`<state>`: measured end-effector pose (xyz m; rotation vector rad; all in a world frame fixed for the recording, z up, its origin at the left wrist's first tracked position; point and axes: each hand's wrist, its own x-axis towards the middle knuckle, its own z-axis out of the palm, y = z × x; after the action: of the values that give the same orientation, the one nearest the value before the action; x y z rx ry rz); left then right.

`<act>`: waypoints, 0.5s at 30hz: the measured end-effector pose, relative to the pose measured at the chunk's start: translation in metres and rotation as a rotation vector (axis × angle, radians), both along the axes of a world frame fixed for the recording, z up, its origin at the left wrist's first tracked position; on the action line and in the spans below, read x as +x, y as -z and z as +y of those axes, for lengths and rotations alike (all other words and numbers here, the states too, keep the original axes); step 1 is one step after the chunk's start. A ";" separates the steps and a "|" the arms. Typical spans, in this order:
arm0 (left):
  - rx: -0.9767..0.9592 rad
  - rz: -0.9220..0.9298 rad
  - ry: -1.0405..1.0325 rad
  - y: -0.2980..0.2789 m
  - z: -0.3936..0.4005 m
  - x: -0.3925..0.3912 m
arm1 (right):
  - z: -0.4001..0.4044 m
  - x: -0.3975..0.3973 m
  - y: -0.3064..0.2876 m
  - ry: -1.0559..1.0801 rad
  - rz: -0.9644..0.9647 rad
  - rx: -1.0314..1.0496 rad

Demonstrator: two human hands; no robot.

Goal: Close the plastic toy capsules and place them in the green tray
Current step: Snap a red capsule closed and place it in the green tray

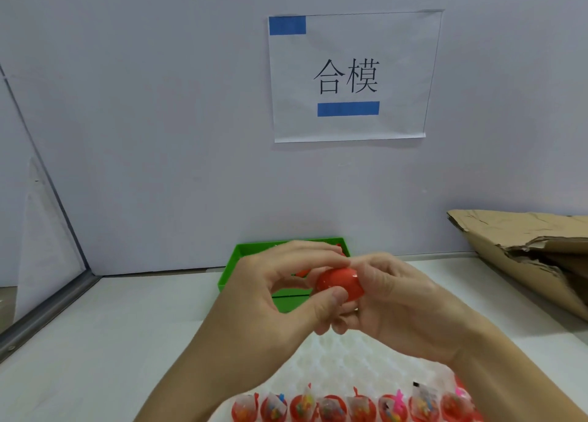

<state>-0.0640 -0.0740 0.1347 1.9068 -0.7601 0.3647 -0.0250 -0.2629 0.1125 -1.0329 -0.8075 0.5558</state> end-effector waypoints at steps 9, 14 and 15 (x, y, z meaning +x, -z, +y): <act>0.188 -0.115 -0.117 -0.003 0.000 -0.001 | -0.002 -0.001 -0.003 0.100 -0.038 -0.112; 0.113 -0.192 -0.226 0.005 -0.010 0.001 | 0.002 -0.004 -0.007 0.171 -0.022 -0.133; 0.062 -0.162 -0.235 0.006 -0.011 0.002 | 0.005 -0.005 -0.007 0.189 -0.007 -0.125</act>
<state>-0.0625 -0.0848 0.1283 2.0489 -0.6592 0.6540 -0.0295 -0.2578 0.1198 -1.2127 -0.6789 0.4460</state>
